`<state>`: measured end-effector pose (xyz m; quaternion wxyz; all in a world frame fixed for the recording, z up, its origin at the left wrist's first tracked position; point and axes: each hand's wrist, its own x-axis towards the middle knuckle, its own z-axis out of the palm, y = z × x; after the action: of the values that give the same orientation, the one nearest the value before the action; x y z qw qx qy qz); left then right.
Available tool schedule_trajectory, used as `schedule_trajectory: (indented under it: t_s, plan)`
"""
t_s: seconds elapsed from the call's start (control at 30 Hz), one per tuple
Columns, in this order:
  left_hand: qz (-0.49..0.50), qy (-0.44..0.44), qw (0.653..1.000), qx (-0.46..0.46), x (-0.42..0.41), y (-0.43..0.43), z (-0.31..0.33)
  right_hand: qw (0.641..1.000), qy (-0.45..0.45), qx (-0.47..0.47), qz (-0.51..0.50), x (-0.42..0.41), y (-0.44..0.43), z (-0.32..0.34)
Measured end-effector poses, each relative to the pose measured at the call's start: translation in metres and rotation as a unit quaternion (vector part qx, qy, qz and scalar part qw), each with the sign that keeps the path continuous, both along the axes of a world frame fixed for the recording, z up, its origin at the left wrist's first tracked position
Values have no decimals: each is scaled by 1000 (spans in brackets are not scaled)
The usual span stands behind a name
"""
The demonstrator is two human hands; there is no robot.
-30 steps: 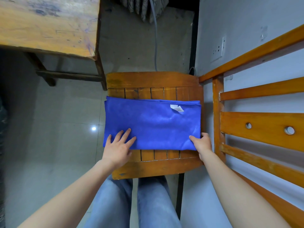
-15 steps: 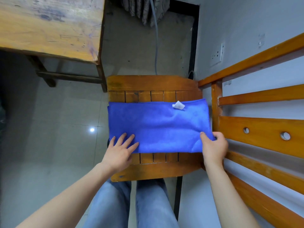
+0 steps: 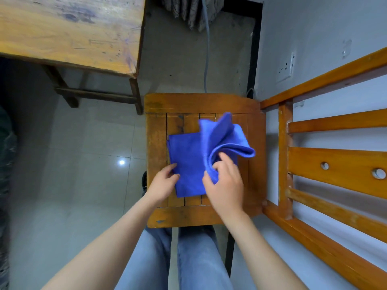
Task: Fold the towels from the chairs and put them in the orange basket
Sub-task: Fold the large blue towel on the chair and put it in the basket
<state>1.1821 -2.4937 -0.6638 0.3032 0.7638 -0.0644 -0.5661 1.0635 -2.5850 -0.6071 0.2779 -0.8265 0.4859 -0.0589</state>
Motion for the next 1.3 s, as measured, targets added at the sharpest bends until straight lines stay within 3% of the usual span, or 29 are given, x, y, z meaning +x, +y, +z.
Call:
schedule_trajectory:
  t_s: [0.13, 0.27, 0.4, 0.47, 0.57, 0.7, 0.73, 0.8, 0.87, 0.93, 1.0, 1.07, 1.1, 1.2, 1.3]
  plan:
    - [180, 103, 978, 6, 5, -4, 6, 972, 85, 180, 122, 11, 23, -22]
    - [206, 122, 971, 5, 7, -6, 7, 927, 169, 263, 206, 8, 16, -38]
    - [163, 83, 983, 15, 9, -7, 5, 961, 143, 207, 113, 9, -13, -36]
    - [151, 58, 987, 21, 7, -8, 5, 957, 172, 174, 153, 13, -31, -37]
    - [156, 48, 986, 25, 6, -10, 1, 917, 225, 130, 303, 32, -47, -40]
    - [157, 38, 986, 29, 5, -8, -8, 831, 307, 219, 409, 57, -46, -43]
    - [151, 31, 987, 32, 4, -6, -9, 835, 291, 249, 396, 59, -48, -41]
    - [118, -21, 992, 47, 1, -2, -13, 904, 183, 274, 273, 55, -53, -37]
    - [23, -144, 987, 75, -1, 5, -13, 963, 108, 208, 131, 35, -57, -38]
    - [-138, -330, 933, 38, -3, 13, -8, 988, 113, 45, 97, 0, -52, -44]
    - [-285, -467, 835, -53, -10, 18, -12, 970, 152, -64, 179, -39, -40, -56]
    - [-414, -507, 747, -113, -22, 18, -18, 928, 187, -91, 308, -71, -28, -70]
    - [-466, -496, 722, -122, -28, 17, -21, 904, 207, -81, 365, -80, -26, -75]
    - [-575, -425, 696, -62, -41, 12, -27, 857, 277, -54, 431, -84, -26, -87]
    - [-579, -408, 706, -13, -48, 5, -32, 861, 256, -129, 419, -73, -29, -92]
